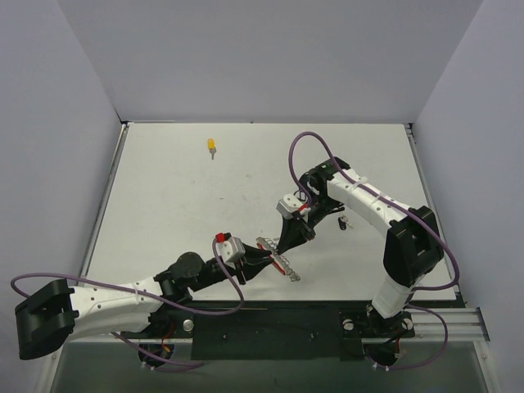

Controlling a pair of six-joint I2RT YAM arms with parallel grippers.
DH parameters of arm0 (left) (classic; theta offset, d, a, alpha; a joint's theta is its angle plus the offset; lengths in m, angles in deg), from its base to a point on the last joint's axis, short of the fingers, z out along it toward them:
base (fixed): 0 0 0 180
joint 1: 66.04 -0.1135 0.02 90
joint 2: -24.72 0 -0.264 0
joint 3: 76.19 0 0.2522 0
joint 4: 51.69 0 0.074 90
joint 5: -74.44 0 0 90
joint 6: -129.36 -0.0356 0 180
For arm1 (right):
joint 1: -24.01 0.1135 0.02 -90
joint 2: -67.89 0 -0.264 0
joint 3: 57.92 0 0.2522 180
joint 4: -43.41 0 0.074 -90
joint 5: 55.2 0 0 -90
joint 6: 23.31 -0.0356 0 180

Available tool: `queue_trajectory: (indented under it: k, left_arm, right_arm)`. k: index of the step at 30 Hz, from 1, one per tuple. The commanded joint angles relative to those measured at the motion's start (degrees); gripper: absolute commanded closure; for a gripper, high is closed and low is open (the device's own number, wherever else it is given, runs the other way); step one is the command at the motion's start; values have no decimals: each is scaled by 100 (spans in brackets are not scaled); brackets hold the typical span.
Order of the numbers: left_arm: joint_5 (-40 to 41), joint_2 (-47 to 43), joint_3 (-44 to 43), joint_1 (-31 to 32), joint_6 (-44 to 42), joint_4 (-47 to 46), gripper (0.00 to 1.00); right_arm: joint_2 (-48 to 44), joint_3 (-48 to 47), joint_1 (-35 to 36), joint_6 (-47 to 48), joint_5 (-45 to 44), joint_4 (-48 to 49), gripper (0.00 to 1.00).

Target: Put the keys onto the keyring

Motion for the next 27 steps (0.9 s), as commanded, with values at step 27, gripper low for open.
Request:
queue_trajectory:
  k: [27]
  left_arm:
    - [243,284,-254,205,-208,-893,75]
  right_arm:
    - [-171,-29,-32,147,466,-1537,100]
